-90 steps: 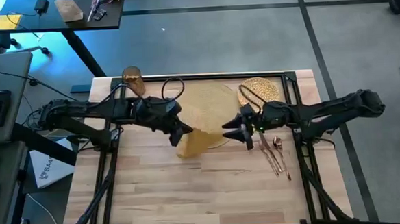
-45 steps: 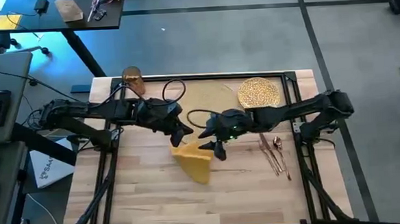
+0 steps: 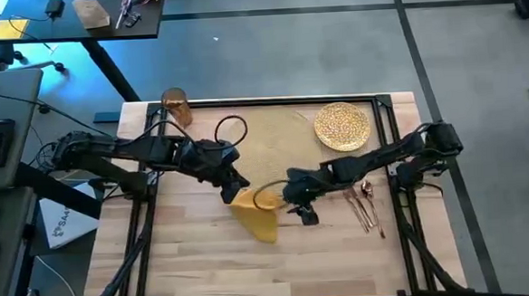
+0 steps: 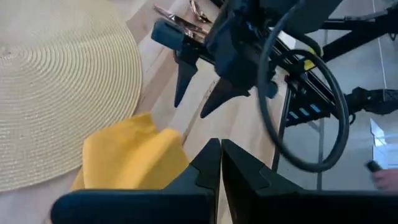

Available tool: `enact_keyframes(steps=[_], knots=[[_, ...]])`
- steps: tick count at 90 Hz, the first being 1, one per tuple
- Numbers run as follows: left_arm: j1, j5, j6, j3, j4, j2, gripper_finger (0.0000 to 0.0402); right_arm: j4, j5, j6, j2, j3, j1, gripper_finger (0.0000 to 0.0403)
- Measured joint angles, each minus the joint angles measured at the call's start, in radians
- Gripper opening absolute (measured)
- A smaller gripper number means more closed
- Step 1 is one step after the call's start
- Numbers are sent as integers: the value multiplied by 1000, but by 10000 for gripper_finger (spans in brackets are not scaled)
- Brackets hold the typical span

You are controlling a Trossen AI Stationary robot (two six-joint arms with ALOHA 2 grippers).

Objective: Set table place
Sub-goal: Fold the yellow table napkin

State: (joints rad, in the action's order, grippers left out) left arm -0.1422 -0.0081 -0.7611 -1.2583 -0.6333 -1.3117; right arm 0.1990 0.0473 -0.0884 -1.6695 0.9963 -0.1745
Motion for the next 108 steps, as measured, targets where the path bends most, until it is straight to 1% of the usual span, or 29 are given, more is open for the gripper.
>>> enact_keyframes(steps=[9,16,26,35,44,46,49,63,73,80,88,96,101,108], knots=[[-17,-2,-26,0,-4,0,0,-67,-42,-45,-55,-11,-5,193],[-30,-2,-44,0,-7,0,0,-96,-51,-73,-115,18,-5,190],[-43,-4,-66,0,-7,0,0,-92,-65,-95,-192,80,-5,167],[-53,-4,-75,0,-9,0,0,-91,-22,-93,-231,143,-5,117],[-57,-4,-75,0,-10,0,0,-29,-1,-44,-240,207,-5,36],[-58,-4,-76,0,-12,0,0,-6,-1,-30,-239,225,-5,24],[-62,-3,-75,0,-17,2,0,33,0,-1,-232,254,-5,13],[-69,-9,-35,0,-26,22,0,252,18,141,-161,437,26,2],[-75,-59,-14,0,-39,54,0,399,89,260,-104,598,62,1],[-76,-122,11,0,-48,93,0,494,101,393,-81,716,79,1],[-76,-194,39,0,-67,136,0,584,126,617,-78,814,96,0],[-72,-261,74,0,-86,172,0,621,180,766,-79,818,100,0],[-69,-296,91,0,-106,193,0,685,209,824,-79,781,95,0],[-67,-322,97,0,-132,211,0,758,216,884,-83,696,88,0]])
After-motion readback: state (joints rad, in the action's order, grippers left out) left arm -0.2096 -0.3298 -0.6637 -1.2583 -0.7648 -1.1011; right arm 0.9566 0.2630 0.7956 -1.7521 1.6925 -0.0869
